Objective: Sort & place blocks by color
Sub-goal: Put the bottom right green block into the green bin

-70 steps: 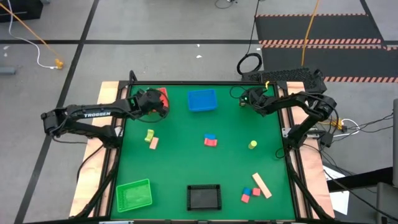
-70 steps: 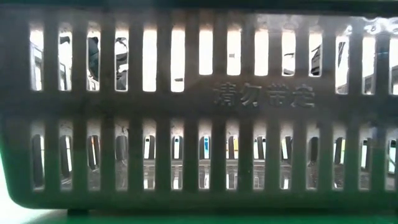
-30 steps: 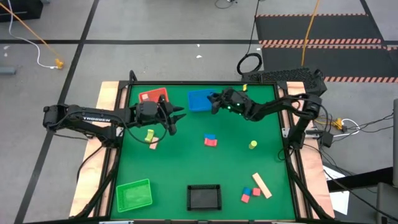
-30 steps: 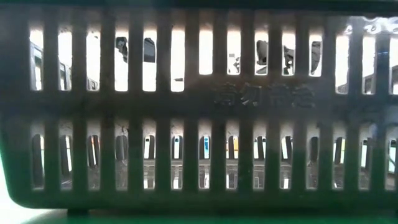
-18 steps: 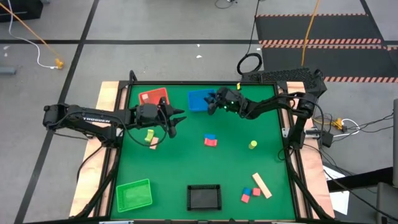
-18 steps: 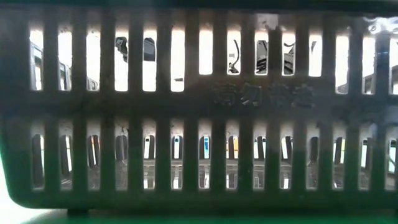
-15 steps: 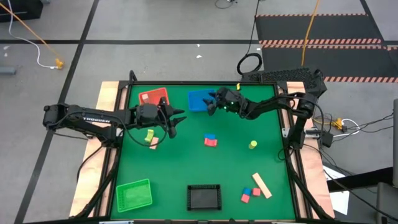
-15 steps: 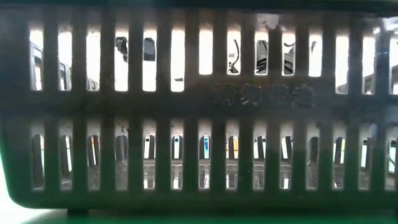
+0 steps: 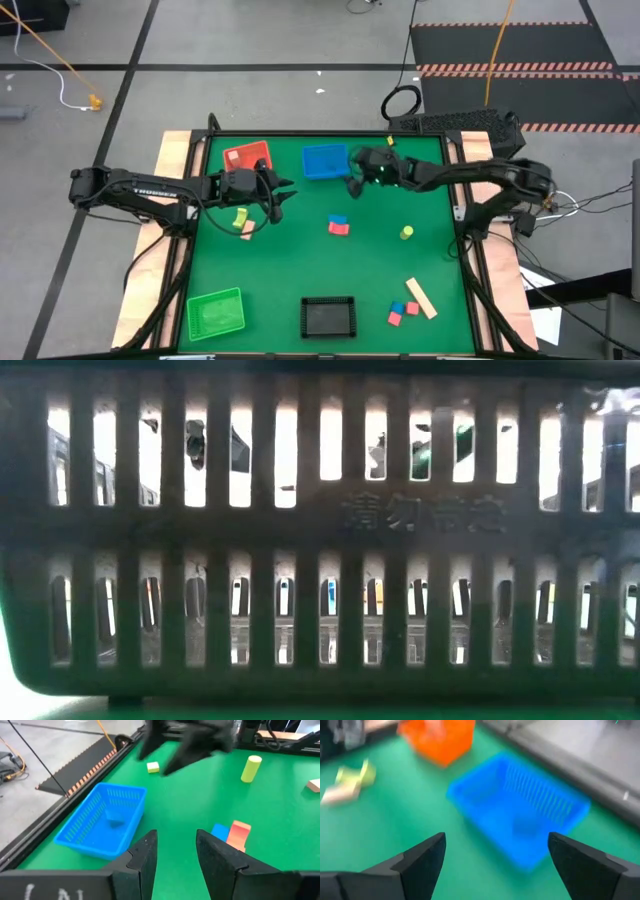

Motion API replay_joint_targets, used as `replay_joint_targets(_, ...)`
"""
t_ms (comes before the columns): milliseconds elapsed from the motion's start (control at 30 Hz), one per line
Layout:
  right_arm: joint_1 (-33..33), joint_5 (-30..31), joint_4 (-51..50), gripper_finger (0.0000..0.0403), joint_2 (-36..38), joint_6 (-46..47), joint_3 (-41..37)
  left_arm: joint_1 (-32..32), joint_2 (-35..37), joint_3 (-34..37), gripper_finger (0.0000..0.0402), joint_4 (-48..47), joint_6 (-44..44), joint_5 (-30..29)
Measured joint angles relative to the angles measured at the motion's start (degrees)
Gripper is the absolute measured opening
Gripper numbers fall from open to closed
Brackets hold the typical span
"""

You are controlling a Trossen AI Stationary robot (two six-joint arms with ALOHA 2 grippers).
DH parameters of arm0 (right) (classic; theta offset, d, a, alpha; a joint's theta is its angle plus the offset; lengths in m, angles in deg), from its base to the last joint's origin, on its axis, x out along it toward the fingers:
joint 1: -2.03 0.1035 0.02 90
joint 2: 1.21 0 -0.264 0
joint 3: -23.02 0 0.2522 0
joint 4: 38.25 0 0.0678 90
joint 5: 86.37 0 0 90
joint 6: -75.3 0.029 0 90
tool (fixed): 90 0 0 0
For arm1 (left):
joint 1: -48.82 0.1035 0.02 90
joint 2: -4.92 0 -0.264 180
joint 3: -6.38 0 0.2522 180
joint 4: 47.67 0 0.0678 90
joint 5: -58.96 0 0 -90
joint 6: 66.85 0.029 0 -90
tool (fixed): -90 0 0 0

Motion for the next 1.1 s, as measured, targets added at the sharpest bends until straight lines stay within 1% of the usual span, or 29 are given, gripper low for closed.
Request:
replay_joint_targets(200, 9.07, 0.02, -25.75, 0.0338, 9.75, 4.08, -0.02, -0.24, 0.00, 0.00, 0.0136, -0.12, -0.29, 0.00)
replay_joint_targets(233, 10.59, 0.40, -29.06, 0.0338, 11.12, 5.21, -0.02, -0.24, 0.00, 0.00, 0.0136, -0.11, -0.37, 0.00)
replay_joint_targets(367, 16.36, 5.61, -41.26, 0.0338, 14.85, 12.06, -0.04, -0.24, 0.00, 0.00, 0.0136, -0.12, -0.66, 0.00)
replay_joint_targets(433, 18.86, 6.10, -45.46, 0.0338, 15.25, 15.64, -0.04, -0.33, 0.00, 0.00, 0.0136, -0.12, -1.18, 0.00)
replay_joint_targets(567, 22.86, 6.12, -50.51, 0.0338, 14.68, 20.39, -0.39, -0.55, 0.00, 0.00, 0.0136, -0.18, -2.16, 0.00)
replay_joint_targets(767, 26.01, 5.88, -55.17, 0.0338, 14.57, 29.94, -3.00, -0.93, 0.00, 0.00, 0.0136, -0.30, -2.48, 0.02)
replay_joint_targets(867, 26.87, 5.81, -57.38, 0.0338, 14.55, 33.35, -4.39, -1.18, 0.00, 0.00, 0.0136, -0.30, -2.48, 0.02)
replay_joint_targets(1000, 27.50, 5.52, -57.69, 0.0338, 14.53, 36.32, -5.96, -1.31, 0.00, 0.00, 0.0136, -0.27, -2.50, 0.02)
replay_joint_targets(1100, 27.52, 2.98, -57.47, 0.0333, 14.54, 38.10, -6.79, -1.29, 0.00, 0.00, 0.0136, -0.24, -2.49, 0.02)
